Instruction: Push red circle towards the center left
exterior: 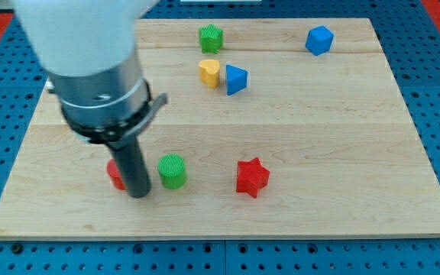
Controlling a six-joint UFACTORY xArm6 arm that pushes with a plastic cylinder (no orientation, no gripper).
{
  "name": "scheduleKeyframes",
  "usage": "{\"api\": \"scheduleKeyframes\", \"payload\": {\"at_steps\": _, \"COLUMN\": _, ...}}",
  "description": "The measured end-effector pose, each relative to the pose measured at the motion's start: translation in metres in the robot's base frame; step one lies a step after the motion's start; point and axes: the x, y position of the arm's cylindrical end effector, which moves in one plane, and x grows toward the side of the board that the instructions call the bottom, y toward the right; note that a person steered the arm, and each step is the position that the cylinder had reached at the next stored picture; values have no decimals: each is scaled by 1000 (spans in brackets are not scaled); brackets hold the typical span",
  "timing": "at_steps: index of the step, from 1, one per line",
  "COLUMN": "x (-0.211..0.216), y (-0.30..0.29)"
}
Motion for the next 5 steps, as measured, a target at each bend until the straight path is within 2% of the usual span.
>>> {"api": "scheduleKeyframes", "payload": {"at_steps": 1, "x": -1, "y": -3}}
{"api": "scheduleKeyframes", "payload": {"at_steps": 2, "x": -27, "y": -14}}
{"api": "scheduleKeyframes", "payload": {"at_steps": 3, "x": -51, "y": -56}}
{"api": "scheduleKeyframes", "payload": {"at_steps": 4, "x": -31, "y": -101}}
{"api": "scheduleKeyframes", "payload": {"at_steps": 5, "x": -33, "y": -97}}
